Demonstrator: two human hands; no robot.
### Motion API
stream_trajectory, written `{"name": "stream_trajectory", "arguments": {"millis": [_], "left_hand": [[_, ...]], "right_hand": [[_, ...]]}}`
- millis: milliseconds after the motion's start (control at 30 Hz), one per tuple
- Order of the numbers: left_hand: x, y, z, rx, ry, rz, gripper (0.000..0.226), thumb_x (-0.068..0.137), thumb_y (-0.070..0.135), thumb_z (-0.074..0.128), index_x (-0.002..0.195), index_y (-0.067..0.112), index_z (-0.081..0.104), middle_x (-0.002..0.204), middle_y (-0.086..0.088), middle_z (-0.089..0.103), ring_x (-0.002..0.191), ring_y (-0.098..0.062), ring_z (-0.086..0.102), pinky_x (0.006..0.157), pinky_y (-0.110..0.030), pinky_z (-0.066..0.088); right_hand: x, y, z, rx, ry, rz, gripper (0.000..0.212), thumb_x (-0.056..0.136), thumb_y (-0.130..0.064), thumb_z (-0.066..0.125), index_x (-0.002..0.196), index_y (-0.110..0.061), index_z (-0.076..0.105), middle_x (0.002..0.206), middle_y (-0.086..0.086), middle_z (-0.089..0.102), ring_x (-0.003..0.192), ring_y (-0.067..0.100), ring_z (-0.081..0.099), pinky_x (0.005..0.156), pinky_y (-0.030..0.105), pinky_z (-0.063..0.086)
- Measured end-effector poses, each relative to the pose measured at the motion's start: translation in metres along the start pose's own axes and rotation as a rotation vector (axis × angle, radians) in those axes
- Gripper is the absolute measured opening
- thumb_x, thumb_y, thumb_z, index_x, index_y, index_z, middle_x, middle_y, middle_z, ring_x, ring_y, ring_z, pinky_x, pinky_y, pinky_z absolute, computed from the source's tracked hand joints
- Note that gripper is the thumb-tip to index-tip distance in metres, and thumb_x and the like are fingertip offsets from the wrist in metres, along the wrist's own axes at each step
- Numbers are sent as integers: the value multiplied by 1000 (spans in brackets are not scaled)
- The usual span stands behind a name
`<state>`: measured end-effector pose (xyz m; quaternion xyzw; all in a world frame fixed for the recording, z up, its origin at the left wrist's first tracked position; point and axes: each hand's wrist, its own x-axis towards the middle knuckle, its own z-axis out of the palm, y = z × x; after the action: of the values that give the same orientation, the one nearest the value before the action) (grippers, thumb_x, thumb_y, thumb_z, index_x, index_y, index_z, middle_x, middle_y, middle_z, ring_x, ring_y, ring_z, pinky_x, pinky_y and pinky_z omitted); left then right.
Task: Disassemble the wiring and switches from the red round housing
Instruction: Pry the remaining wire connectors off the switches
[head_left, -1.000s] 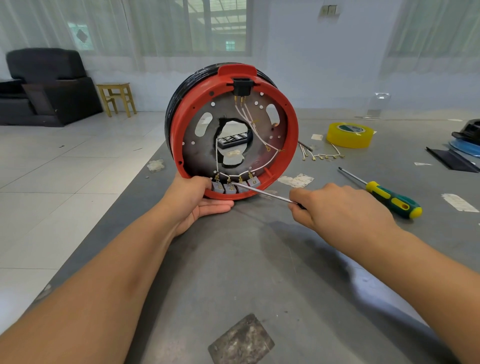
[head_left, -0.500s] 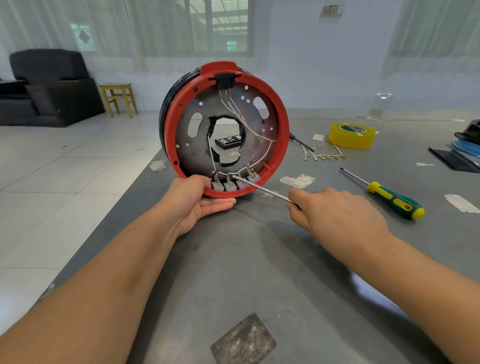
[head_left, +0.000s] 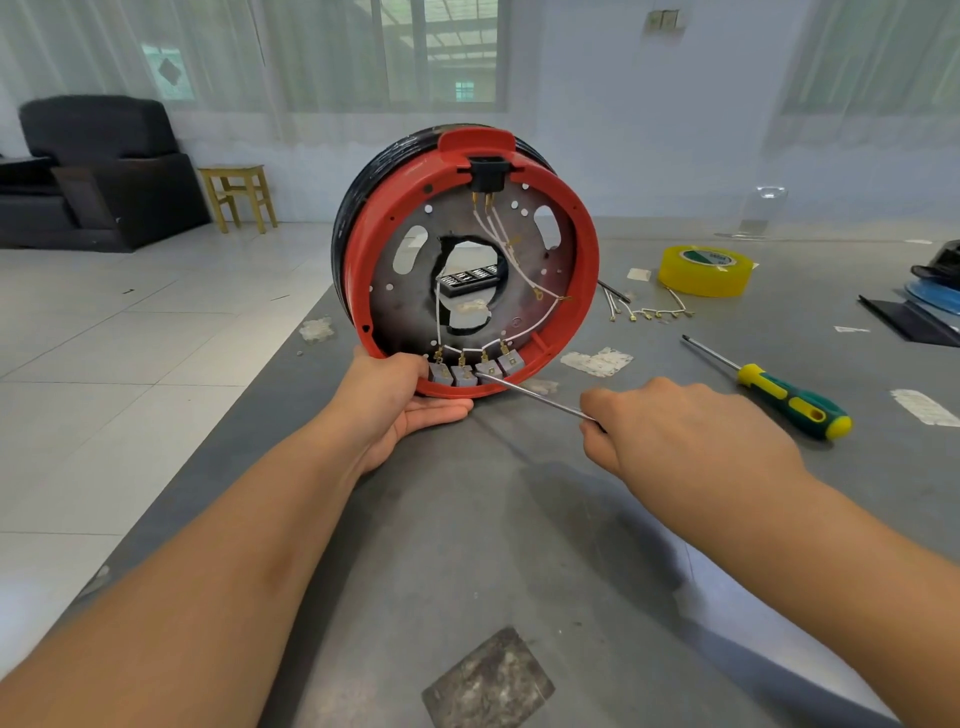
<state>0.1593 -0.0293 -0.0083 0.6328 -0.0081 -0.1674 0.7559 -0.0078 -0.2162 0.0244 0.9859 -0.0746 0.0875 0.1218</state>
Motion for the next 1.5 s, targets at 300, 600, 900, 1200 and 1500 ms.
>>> {"name": "stream_trajectory", "arguments": {"millis": [300,600,900,1200,1500], "left_hand": [[2,-1,0,29,-24,4,40,103,-6,41,141,2,50,94,-26,78,82,-43,79,59,-39,65],[2,2,-3,-36,-26,-36,35,102,-7,41,137,-8,49,92,-32,76,82,-46,78,60,-41,65],[-2,4,-1,-72,-10,-49,36,102,-8,40,136,-11,52,94,-31,77,82,-44,79,60,-39,65],[-5,6,0,-122,-29,-68,27,101,-7,41,115,-16,62,93,-30,77,82,-41,79,59,-37,65],[-3,4,0,-148,-24,-64,27,103,-5,41,113,-16,63,93,-30,77,82,-40,79,58,-37,64]], "right_hand": [[3,-2,9,5,23,-9,23,108,-41,30,95,-29,44,68,0,44,54,21,47,46,31,38],[-3,-10,19,51,21,-50,26,109,-50,26,99,-27,35,67,-2,39,61,30,50,48,33,33],[-8,-18,17,79,23,-32,28,108,-53,24,96,-28,28,68,-3,40,54,25,39,43,32,23],[-8,-21,17,99,11,-4,29,108,-54,23,96,-28,27,67,-3,41,51,19,35,42,33,22],[-5,-21,18,107,14,-12,28,108,-53,26,96,-28,30,67,-3,40,55,26,42,43,32,26]]}}
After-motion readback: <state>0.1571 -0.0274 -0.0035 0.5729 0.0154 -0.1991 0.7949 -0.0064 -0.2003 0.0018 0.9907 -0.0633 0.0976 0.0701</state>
